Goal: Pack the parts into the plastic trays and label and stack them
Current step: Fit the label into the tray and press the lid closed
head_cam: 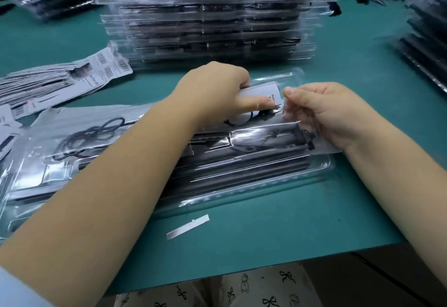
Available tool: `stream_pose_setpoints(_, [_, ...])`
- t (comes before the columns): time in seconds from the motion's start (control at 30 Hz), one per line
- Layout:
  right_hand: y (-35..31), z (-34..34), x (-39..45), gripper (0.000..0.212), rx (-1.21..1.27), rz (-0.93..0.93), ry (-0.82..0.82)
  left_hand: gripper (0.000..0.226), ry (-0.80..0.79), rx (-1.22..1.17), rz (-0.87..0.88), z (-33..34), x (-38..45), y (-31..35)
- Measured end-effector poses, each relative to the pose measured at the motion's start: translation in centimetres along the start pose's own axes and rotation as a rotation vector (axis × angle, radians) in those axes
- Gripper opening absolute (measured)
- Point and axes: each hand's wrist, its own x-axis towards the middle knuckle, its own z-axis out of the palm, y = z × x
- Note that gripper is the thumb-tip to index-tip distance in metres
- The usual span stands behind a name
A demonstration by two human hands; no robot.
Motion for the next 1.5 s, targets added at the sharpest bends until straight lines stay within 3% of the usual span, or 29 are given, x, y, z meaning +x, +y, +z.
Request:
stream_pose_setpoints(0.2, [-0.1,-0.1,0.0,0.027,0.007,0.015,-0.005,0.082,0.139,0.178,0.083,0.1,-0.5,0.5])
stream_pose_setpoints(0.33, [-0.5,-0.8,-0.2,0.024,-0.026,0.037,-0.077,0.082,0.027,0.003,0.001,-1.1,-0.4,1.1])
stream_pose_setpoints(0.53, [-1.1,-0.2,-0.2,0.034,-0.154,0.103,0.065,0.068,0.009,-0.042,-0.028,-1.4,-1.1,1.5])
stream_pose_setpoints(0.73, [-1.2,0.7,-0.2,0.029,0.084,0.122,0.139,0.082,0.029,0.257,-0.066,-2.8,-1.6,1.4])
stream_pose_setpoints(0.9, [-1.3,0.3,-0.4,0.029,0.124,-0.002,0.129,0.06,0.019,-0.021,-0.133,-4.4,-2.3,0.6])
stream_pose_setpoints(1.03, [-1.2,0.0,-0.4,0.041,0.099,-0.091,0.06,0.054,0.028,-0.17,-0.185,-4.4,-2.2,0.3])
stream_pose_setpoints(1.3, [-0.5,0.7,-0.2,0.034,0.092,-0.11,0.103,0.055,0.032,-0.175,-0.197,-4.1,-2.2,0.1])
stream_pose_setpoints(1.5, [-0.5,0.4,-0.5,0.039,-0.072,-0.228,0.14,0.058,0.052,-0.143,-0.156,-4.1,-2.3,0.2])
